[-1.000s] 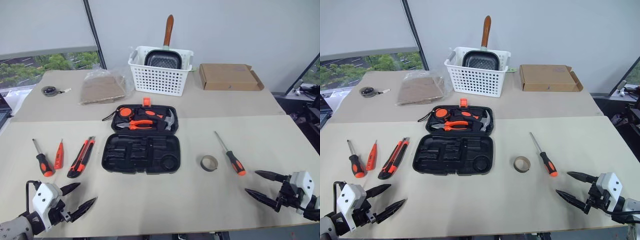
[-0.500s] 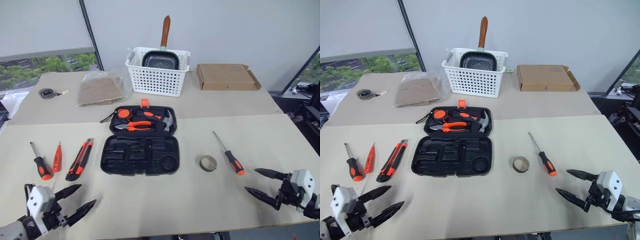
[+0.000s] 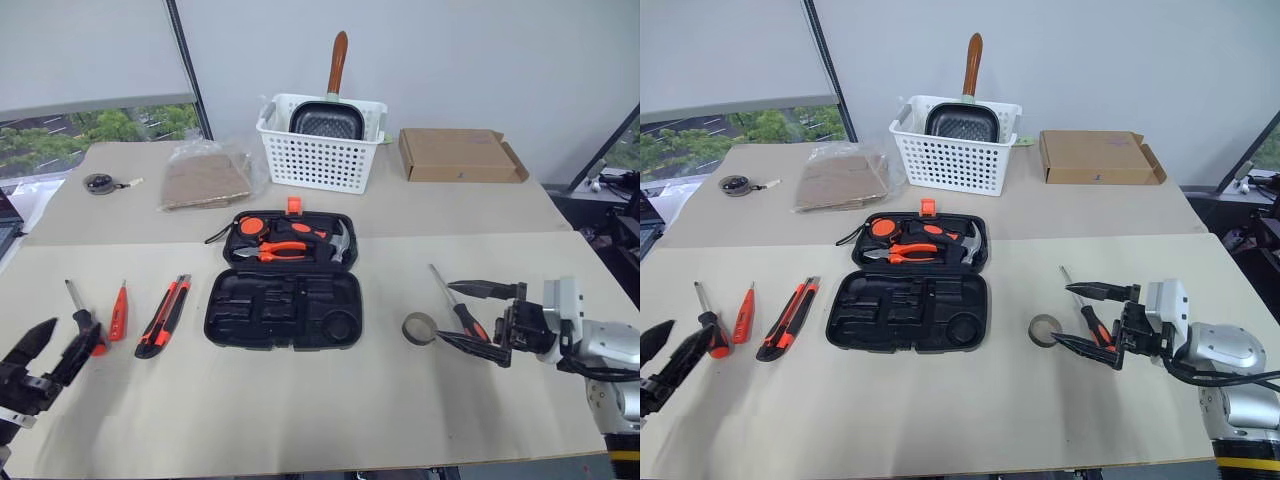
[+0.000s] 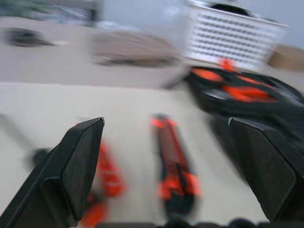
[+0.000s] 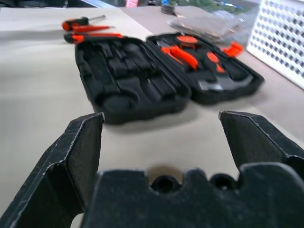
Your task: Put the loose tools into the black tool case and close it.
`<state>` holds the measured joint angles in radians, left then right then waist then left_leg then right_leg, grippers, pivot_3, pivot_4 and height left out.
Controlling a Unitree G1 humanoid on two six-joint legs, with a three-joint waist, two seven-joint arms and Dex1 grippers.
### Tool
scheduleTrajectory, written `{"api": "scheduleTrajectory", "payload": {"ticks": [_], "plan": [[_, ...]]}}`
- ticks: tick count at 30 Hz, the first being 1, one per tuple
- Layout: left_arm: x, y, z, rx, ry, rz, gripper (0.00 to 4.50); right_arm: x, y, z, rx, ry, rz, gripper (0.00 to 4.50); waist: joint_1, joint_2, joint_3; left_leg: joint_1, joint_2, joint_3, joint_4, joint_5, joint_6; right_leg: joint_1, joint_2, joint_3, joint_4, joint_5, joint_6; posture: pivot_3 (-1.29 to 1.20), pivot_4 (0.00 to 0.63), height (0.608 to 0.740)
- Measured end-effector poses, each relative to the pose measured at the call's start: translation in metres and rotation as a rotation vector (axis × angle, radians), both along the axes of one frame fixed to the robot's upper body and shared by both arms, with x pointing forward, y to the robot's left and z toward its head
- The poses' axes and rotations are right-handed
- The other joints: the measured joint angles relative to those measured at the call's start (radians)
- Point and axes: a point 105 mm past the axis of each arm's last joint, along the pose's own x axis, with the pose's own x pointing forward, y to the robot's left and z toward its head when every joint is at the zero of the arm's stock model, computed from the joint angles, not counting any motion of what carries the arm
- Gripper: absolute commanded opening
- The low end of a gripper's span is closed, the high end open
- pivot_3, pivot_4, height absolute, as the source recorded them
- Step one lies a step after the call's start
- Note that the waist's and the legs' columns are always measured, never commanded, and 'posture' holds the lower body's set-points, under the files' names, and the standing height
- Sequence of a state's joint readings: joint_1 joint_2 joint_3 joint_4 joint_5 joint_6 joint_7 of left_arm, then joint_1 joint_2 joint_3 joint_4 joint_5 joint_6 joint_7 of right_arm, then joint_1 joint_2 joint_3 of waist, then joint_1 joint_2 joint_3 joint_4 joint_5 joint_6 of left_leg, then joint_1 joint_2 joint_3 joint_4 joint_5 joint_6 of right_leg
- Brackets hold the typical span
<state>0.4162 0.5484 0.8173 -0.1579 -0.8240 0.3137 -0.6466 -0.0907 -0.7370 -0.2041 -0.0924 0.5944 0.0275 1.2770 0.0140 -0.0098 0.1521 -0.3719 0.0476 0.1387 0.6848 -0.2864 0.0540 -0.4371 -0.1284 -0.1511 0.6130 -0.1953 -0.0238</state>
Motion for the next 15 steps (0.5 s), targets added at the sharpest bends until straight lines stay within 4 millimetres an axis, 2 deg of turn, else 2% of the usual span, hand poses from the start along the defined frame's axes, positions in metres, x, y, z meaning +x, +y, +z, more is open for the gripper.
{"api": "scheduleTrajectory", "payload": {"ticks": [2,4,7,11,15], "plan": [[0.005,0.013,-0.007,0.025,0.049,0.104,4.50,0.001,0.020,0.015,0.013,-0.028,0.074,4.47,-0.001,-0.002,0.000,0.000,0.000,0.000,0.000,0.001,0.002,0.000,0.000,0.000,0.000,0.000,0.000,0.00,0.150,0.700],[0.007,0.016,-0.010,0.047,0.072,0.143,4.50,0.001,0.026,0.021,0.020,-0.038,0.096,4.47,-0.001,-0.005,-0.001,0.000,0.000,0.000,0.000,-0.002,-0.004,0.000,-0.001,0.000,-0.001,0.000,-0.001,0.00,0.150,0.700],[0.008,0.029,-0.018,0.058,0.124,0.266,4.50,0.001,0.040,0.031,0.060,-0.041,0.143,4.47,-0.001,-0.006,-0.001,0.000,0.000,0.000,0.000,-0.003,-0.005,0.000,-0.001,0.001,-0.001,0.000,-0.002,0.00,0.150,0.700],[0.011,0.031,-0.028,0.026,0.172,0.338,4.50,0.000,0.055,0.043,0.107,-0.049,0.189,4.47,0.004,-0.007,-0.001,0.000,0.000,0.000,0.000,-0.003,-0.006,0.000,-0.002,0.001,0.000,0.001,-0.002,0.00,0.150,0.700],[0.016,0.028,-0.035,0.037,0.228,0.371,4.50,0.000,0.060,0.047,0.116,-0.056,0.191,4.47,0.007,-0.008,-0.002,0.000,0.000,0.000,0.000,-0.002,-0.007,0.000,-0.001,0.000,0.000,0.001,-0.003,0.00,0.150,0.700]]}}
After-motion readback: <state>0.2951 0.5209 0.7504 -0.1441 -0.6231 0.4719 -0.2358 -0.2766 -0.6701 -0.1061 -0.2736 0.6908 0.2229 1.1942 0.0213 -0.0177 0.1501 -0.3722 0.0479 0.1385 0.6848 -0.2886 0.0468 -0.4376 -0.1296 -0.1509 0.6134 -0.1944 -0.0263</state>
